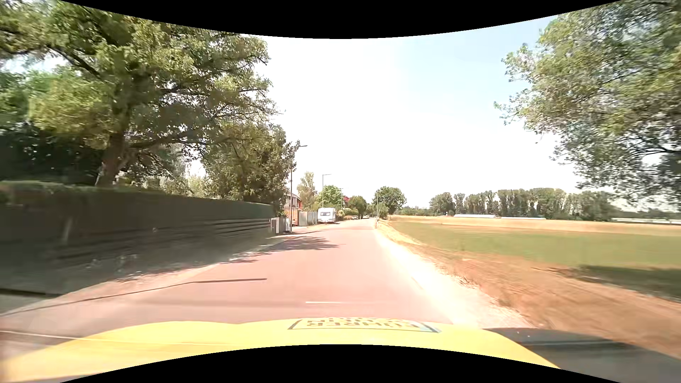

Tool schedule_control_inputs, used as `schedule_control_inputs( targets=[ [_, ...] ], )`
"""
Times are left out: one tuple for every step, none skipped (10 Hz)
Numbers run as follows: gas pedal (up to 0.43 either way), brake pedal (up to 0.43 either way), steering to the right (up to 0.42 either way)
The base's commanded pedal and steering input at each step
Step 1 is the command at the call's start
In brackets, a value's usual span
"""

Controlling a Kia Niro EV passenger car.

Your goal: Follow the waypoints while adhering to traffic rules and regulations

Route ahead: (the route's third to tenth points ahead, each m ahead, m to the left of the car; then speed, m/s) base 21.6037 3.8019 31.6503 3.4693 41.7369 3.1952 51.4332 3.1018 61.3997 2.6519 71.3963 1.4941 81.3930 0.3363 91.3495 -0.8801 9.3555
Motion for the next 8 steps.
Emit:
schedule_control_inputs(
  targets=[
    [0.000, 0.000, 0.000],
    [0.000, 0.000, 0.000],
    [0.000, 0.000, 0.002],
    [0.000, 0.000, 0.006],
    [0.000, 0.000, 0.008],
    [0.000, 0.000, 0.008],
    [0.000, 0.000, 0.009],
    [0.000, 0.000, 0.009]
  ],
)
